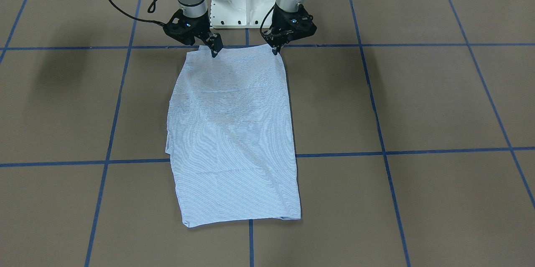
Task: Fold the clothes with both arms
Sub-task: 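Move the right gripper down the side edge to the other near corner, then grasp both near corners of the shirt with the left and right grippers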
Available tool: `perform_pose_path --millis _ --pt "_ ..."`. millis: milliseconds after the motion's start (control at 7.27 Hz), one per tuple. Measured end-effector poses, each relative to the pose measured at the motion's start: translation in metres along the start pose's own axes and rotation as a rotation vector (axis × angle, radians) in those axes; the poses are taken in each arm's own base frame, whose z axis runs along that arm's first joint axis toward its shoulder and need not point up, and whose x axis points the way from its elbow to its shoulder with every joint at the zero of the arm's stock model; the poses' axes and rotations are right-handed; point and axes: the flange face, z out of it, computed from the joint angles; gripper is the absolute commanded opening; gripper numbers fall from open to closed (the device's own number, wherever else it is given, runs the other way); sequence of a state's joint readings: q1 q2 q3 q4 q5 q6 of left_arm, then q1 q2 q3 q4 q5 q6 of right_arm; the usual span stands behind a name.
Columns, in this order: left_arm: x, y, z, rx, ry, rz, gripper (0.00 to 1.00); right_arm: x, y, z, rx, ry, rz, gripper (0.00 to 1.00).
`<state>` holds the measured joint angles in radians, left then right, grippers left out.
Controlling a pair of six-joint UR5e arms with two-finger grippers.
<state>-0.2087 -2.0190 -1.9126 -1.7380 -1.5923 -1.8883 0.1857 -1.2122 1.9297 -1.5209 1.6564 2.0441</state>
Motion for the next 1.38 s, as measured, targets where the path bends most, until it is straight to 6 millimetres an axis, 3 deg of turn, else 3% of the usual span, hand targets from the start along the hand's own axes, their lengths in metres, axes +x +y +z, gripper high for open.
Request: perform_pose_path --millis 1376 --pt "-0.001 -0.001 0.000 0.001 -0.001 -0.005 0.00 -0.013 0.002 0.009 0.014 -0.004 -0.018 1.00"
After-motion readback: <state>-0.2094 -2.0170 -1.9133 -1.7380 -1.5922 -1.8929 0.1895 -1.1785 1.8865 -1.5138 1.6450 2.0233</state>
